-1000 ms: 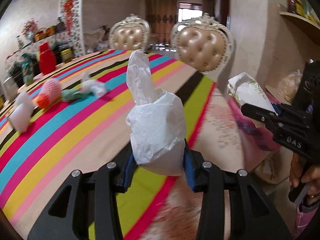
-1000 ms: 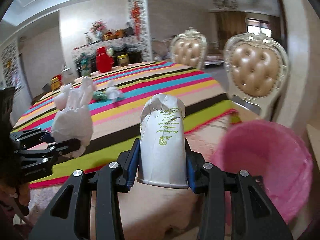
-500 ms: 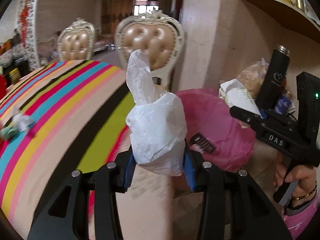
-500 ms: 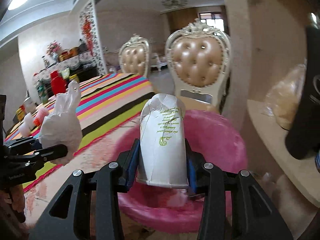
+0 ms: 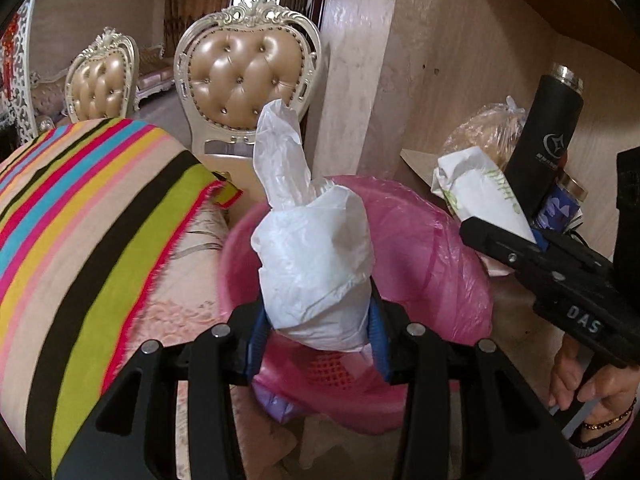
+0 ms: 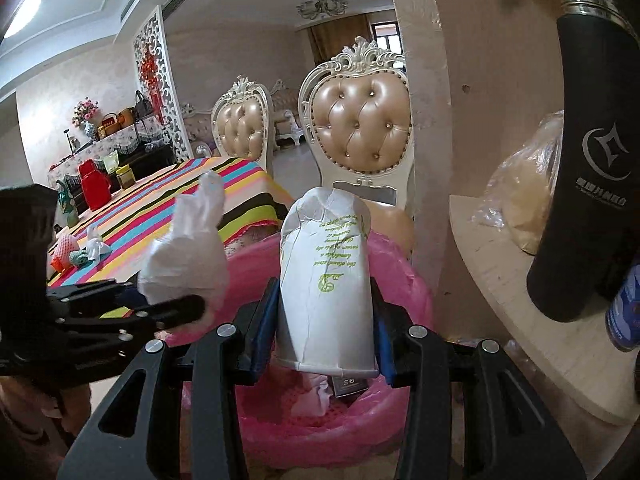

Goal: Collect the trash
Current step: 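Open both grippers to drop the cup and plastic bag into the bin, then move both open grippers back over the striped table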

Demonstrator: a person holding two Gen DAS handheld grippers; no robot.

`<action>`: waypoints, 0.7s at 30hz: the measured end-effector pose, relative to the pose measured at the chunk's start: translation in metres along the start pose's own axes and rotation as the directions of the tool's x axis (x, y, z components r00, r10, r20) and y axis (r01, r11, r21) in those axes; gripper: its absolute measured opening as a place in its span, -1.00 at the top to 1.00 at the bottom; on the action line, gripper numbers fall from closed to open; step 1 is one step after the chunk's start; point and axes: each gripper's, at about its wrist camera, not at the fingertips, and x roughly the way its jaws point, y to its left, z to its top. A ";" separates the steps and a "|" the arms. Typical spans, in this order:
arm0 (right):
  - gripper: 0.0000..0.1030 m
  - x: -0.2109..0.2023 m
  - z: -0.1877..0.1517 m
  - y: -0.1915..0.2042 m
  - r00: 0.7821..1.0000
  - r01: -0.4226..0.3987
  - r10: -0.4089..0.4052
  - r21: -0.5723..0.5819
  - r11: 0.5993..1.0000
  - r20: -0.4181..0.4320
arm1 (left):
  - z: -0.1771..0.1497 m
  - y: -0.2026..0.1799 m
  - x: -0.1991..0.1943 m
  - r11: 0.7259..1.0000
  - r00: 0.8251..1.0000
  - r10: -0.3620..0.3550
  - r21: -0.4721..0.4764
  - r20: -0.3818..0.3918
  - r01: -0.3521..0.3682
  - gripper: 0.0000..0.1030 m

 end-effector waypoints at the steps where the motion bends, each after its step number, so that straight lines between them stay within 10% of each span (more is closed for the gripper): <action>1: 0.19 0.000 0.000 -0.002 1.000 0.000 0.000 0.001 1.000 0.000 | -0.001 0.000 0.003 1.000 1.000 -0.003 0.001 -0.005 0.003 0.12; 9: 0.05 -0.001 0.001 0.006 1.000 -0.005 0.005 0.002 1.000 0.002 | -0.007 0.029 -0.019 0.997 0.999 0.038 -0.071 0.025 -0.036 -0.59; 12: -0.31 -0.001 0.002 0.012 1.000 -0.015 0.015 0.003 1.000 0.008 | -0.010 0.046 -0.045 0.992 0.993 0.099 -0.081 0.070 -0.093 -0.63; 21: -0.46 0.003 0.005 0.043 0.999 -0.033 0.033 -0.051 0.998 0.010 | -0.046 0.119 -0.119 0.933 0.935 0.339 -0.164 0.103 -0.320 -0.91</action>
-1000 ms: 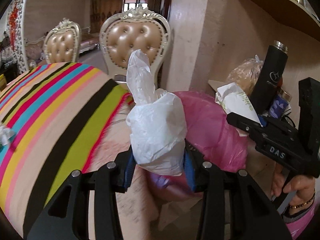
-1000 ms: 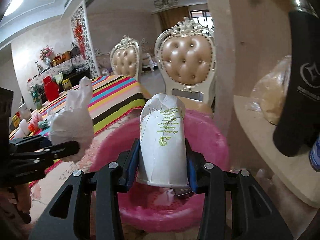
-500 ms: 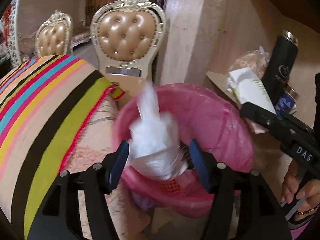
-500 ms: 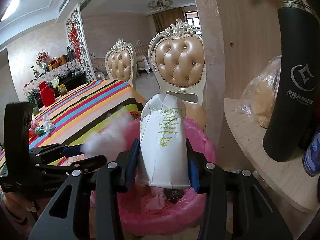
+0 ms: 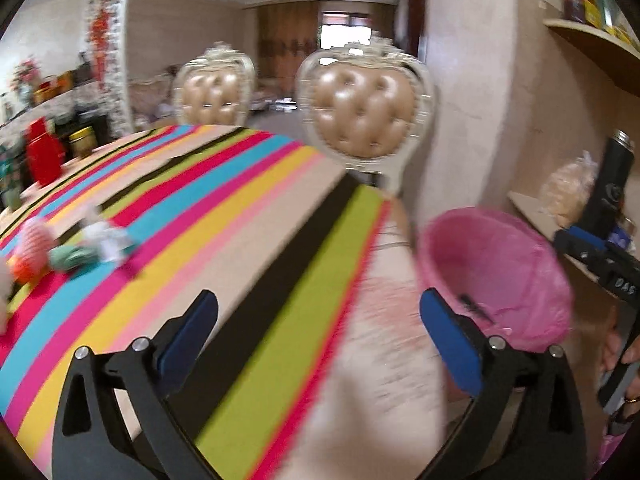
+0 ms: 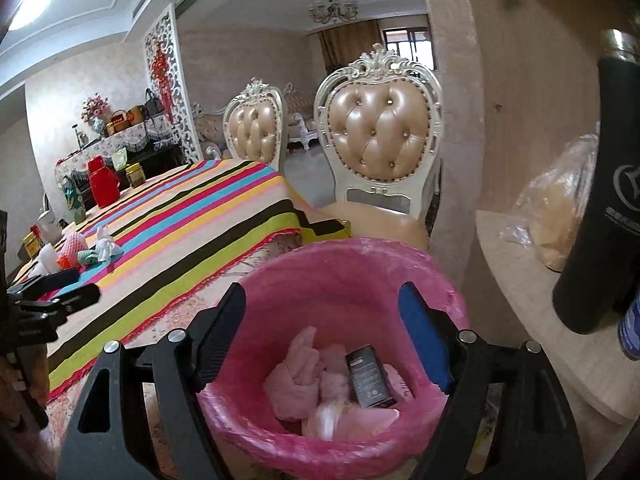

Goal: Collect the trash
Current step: 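Move both open grippers back over the striped table, then grasp a white tissue ball with the right gripper while the left grasps a white foam cube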

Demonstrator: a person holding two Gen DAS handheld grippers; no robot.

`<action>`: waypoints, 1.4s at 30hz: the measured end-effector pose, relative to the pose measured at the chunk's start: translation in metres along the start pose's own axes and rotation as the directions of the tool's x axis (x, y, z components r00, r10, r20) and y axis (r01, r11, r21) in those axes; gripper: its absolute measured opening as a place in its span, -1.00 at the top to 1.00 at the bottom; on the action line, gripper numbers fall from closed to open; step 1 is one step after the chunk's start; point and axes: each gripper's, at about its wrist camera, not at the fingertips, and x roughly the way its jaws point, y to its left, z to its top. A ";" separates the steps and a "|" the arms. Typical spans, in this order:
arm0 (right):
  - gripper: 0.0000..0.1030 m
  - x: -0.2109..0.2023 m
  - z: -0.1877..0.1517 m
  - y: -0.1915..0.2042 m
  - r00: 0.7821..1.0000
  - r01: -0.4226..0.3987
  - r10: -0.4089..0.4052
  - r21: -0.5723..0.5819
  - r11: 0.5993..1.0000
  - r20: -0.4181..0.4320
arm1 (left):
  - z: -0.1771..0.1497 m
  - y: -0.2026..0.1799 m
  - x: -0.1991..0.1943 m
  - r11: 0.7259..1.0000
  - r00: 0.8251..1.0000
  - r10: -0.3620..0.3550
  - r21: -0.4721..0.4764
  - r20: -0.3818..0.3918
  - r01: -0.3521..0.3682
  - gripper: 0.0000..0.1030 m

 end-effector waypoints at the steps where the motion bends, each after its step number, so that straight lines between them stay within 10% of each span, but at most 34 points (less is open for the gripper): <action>1: -0.46 0.002 0.000 0.006 1.000 -0.007 0.007 -0.009 1.000 -0.006 | -0.003 0.011 -0.003 1.000 1.000 0.022 -0.012 0.002 -0.022 -0.90; 17: -0.60 0.046 -0.007 0.206 0.954 -0.289 0.255 -0.262 0.921 -0.156 | -0.061 0.164 -0.068 0.933 0.939 0.336 -0.108 -0.075 -0.343 -0.91; 30: -0.60 0.179 0.018 0.374 0.913 -0.373 0.263 -0.380 0.846 -0.311 | -0.075 0.358 -0.081 0.703 0.787 0.559 -0.352 -0.262 -0.617 -0.91; 42: -0.60 0.271 0.034 0.421 0.897 -0.359 0.219 -0.347 0.866 -0.383 | -0.062 0.418 -0.049 0.657 0.786 0.531 -0.432 -0.317 -0.618 -0.91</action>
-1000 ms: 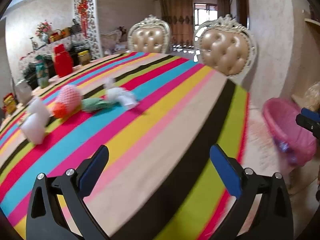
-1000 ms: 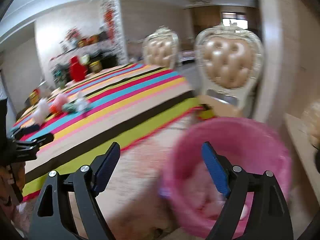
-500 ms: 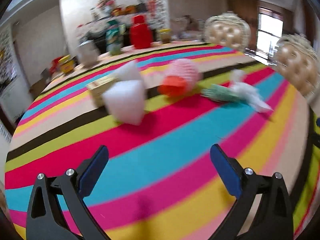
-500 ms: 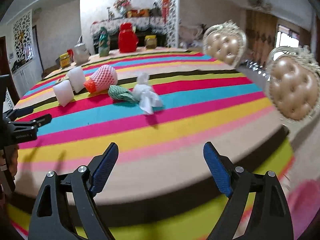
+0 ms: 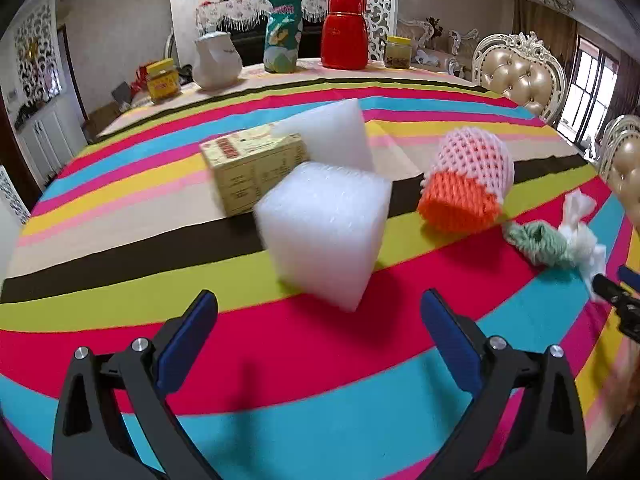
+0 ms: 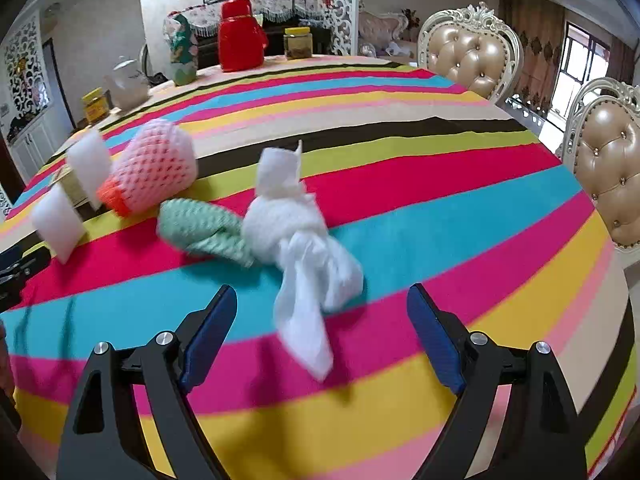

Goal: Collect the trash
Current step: 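Grasp a white tissue ball with the right gripper while the left grasps a white foam cube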

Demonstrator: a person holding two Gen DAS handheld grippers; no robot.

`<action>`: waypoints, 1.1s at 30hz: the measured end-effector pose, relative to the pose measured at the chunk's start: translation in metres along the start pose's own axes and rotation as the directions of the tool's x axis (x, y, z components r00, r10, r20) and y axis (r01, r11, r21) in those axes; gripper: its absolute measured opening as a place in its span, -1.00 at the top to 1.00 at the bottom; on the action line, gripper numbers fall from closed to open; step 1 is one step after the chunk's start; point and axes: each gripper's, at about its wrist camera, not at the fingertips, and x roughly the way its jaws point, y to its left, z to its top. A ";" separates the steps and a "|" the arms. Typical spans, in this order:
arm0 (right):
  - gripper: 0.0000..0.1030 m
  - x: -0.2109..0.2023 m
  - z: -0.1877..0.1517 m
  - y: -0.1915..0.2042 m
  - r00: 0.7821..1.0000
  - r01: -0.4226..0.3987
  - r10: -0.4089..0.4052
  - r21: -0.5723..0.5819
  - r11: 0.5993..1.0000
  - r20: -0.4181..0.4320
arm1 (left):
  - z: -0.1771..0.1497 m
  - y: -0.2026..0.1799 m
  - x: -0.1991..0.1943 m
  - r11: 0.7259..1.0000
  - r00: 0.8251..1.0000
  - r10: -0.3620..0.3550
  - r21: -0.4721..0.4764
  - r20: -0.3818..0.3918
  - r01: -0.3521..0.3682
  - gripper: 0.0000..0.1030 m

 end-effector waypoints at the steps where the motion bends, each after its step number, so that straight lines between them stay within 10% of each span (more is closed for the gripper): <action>1: -0.59 0.003 0.004 0.000 1.000 0.002 -0.002 0.001 1.000 0.000 | 0.003 -0.003 0.003 1.000 1.000 -0.002 -0.002 -0.003 0.002 -0.91; 14: -0.23 0.018 0.018 0.021 0.999 -0.049 0.050 -0.095 0.994 0.011 | 0.007 -0.024 0.010 0.993 0.999 -0.034 0.110 0.024 0.031 -0.91; 20: 0.39 0.010 0.017 0.021 0.995 -0.085 0.090 -0.102 0.991 0.041 | 0.008 -0.001 0.022 0.995 0.995 -0.099 -0.026 -0.013 0.099 -0.91; 27: 0.44 0.007 0.016 0.018 0.994 -0.079 0.085 -0.086 0.993 0.062 | 0.014 0.018 0.020 0.993 0.996 -0.063 -0.101 0.064 0.069 -0.87; 33: 0.44 0.007 0.016 0.011 0.993 -0.098 0.101 -0.052 0.994 0.055 | 0.015 0.014 0.023 0.989 0.990 -0.134 -0.056 0.046 0.137 -0.21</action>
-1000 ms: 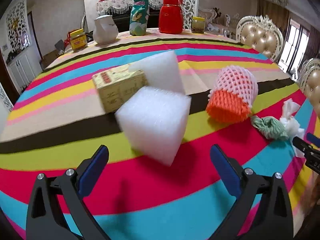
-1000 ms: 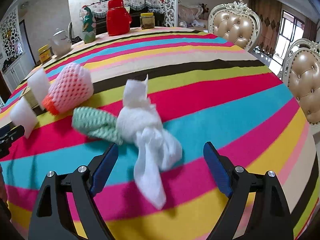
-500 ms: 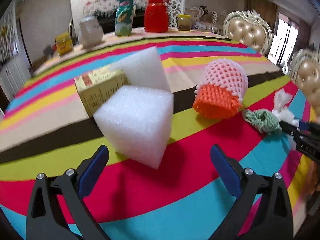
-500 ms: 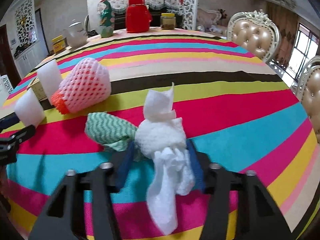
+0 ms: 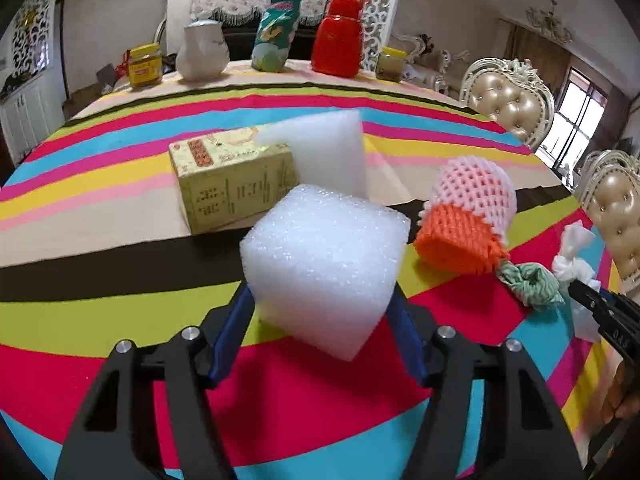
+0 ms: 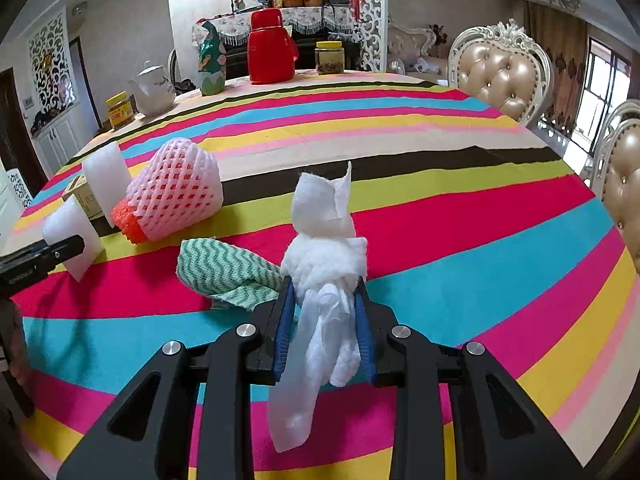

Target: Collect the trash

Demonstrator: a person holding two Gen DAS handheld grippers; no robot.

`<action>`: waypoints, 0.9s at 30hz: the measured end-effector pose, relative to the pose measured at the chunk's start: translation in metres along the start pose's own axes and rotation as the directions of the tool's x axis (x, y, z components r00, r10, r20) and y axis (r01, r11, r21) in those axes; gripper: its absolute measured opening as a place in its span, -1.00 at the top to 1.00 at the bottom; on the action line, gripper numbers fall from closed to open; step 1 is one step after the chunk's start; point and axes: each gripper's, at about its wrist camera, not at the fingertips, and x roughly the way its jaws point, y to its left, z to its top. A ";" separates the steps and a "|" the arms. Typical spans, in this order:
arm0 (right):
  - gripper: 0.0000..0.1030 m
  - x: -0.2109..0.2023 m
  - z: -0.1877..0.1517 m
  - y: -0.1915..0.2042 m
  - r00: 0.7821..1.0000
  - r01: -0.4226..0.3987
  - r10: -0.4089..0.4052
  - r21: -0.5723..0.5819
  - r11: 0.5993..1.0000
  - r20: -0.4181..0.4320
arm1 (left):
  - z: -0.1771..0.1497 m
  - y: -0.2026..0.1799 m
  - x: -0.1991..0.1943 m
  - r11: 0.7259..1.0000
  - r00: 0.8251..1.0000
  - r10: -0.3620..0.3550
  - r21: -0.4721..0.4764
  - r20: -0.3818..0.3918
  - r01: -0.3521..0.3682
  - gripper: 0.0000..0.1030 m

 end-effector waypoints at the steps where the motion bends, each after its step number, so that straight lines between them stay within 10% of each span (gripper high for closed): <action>1: 0.44 0.000 0.000 -0.001 1.000 -0.001 0.001 0.004 1.000 0.000 | 0.000 -0.002 -0.002 1.000 1.000 -0.003 0.011 0.012 0.003 -0.20; 16: 0.48 -0.003 0.000 0.001 0.995 0.098 -0.099 0.018 0.995 0.013 | -0.008 -0.027 -0.034 0.989 0.980 0.102 0.087 0.173 -0.118 -0.20; 27: 0.47 -0.040 -0.029 0.001 0.992 0.118 -0.121 0.059 0.991 0.043 | -0.060 -0.031 -0.086 0.993 0.988 0.078 0.078 0.136 -0.089 -0.22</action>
